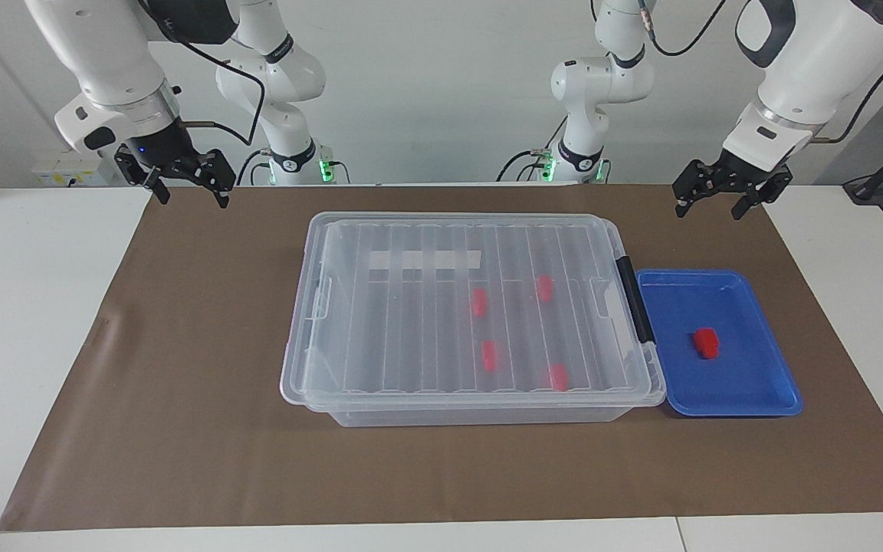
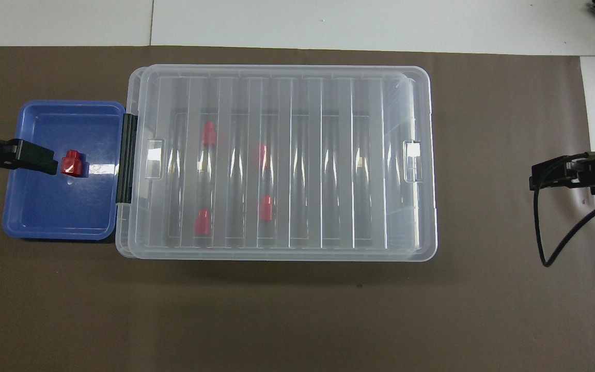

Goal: Place red block in blue tray from box

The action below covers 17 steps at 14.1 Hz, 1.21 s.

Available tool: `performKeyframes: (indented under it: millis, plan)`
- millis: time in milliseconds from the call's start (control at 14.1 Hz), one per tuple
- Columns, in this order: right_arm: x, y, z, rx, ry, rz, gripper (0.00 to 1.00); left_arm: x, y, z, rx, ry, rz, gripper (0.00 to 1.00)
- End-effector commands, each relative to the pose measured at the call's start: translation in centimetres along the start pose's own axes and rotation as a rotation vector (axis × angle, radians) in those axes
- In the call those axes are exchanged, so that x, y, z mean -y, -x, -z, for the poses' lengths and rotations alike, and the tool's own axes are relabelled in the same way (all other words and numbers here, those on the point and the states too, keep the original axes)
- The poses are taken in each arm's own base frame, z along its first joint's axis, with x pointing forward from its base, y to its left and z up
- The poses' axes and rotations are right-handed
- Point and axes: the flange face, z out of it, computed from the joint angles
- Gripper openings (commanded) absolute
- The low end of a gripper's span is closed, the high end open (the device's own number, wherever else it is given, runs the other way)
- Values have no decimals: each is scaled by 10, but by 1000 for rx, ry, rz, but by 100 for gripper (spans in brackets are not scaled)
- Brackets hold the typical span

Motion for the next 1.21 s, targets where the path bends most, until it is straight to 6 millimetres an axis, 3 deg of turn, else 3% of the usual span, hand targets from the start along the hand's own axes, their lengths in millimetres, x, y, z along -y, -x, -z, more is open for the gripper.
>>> performKeyframes:
  millis: [0, 569, 854, 1138]
  plan:
    - [-9, 5, 15, 28, -11, 16, 100, -2, 7, 1, -15, -7, 9, 100]
    - [-15, 4, 15, 27, -15, 36, 100, 1, 7, 2, -18, -5, 17, 100]
    - [-27, 4, 16, 23, -17, 4, 100, 2, 8, 3, -19, -5, 18, 100]
    - [-25, 0, 15, -16, -13, 11, 100, 1, 8, 3, -19, -5, 17, 100]
